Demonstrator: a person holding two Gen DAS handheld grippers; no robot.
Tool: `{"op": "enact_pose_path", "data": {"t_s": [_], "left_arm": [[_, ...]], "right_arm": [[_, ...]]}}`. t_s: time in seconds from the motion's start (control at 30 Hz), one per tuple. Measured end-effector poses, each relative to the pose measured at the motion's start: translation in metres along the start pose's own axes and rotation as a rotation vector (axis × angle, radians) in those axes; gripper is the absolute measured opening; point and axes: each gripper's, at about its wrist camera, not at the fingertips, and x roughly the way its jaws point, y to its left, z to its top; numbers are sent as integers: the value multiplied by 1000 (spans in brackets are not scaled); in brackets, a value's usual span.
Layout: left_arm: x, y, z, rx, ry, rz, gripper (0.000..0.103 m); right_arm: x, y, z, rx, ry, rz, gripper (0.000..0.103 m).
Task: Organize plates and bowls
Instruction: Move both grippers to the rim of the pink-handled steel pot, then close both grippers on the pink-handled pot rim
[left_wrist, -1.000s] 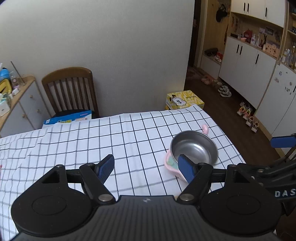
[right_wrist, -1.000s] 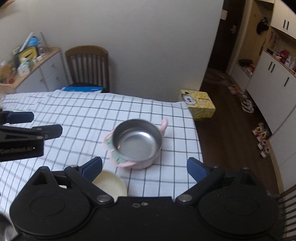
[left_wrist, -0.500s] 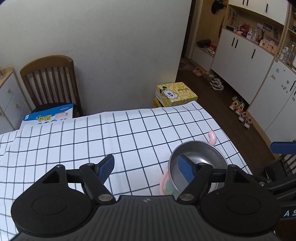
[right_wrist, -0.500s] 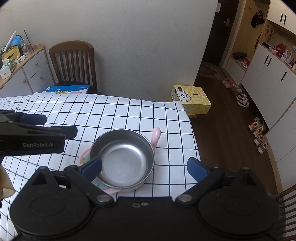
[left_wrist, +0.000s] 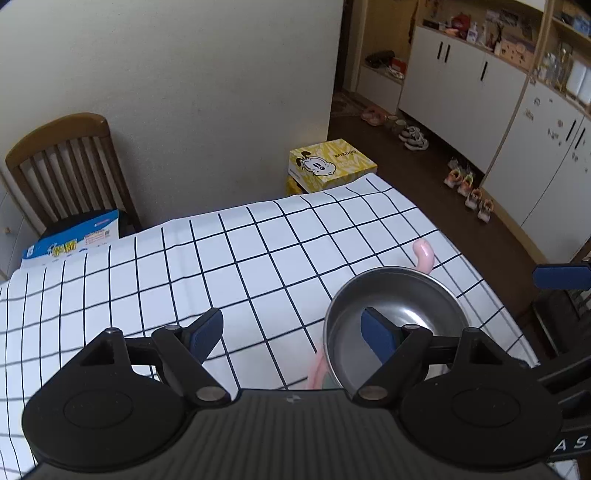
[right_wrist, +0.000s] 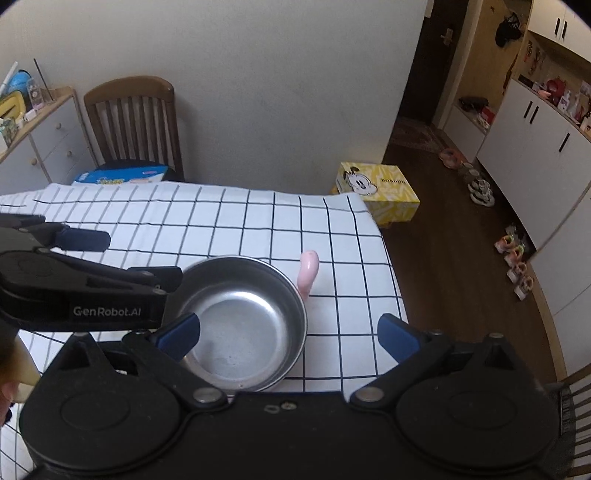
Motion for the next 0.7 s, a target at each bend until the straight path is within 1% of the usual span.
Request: {"op": "enact_pose_path", "data": {"t_s": [0.07, 0.2, 0.37, 0.43, 0.53, 0.67, 0.7], "left_arm": [[8, -2, 0, 21, 13, 1, 82], [24, -7, 0, 66, 28, 27, 82], [38, -10, 0, 79, 35, 55, 82], [42, -11, 1, 83, 38, 68, 82], [48, -12, 1, 81, 54, 73, 82], [55, -11, 2, 77, 71, 62, 81], [56, -11, 1, 78, 71, 59, 81]], "right_arm": [[7, -1, 0, 16, 19, 4, 103], [23, -1, -3, 35, 53, 0, 103], [41, -3, -4, 61, 93, -3, 102], [47, -5, -5, 74, 103, -7, 97], [53, -8, -7, 95, 122, 3, 95], [59, -12, -9, 117, 147, 12, 89], [61, -13, -9, 124, 153, 15, 83]]}}
